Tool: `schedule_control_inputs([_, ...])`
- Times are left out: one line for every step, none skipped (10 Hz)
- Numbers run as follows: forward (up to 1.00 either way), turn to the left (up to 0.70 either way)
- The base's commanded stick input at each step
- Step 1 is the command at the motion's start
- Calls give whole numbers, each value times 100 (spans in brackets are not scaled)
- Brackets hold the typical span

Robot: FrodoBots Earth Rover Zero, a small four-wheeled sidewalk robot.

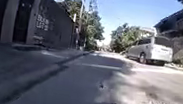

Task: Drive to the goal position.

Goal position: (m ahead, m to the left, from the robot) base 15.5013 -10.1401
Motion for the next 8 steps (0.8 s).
schedule_control_inputs([100, -13])
schedule_control_inputs([100, -32])
schedule_control_inputs([100, -38])
schedule_control_inputs([100, -38])
schedule_control_inputs([100, -25])
schedule_control_inputs([100, -10])
schedule_control_inputs([100, -3])
schedule_control_inputs([100, -3])
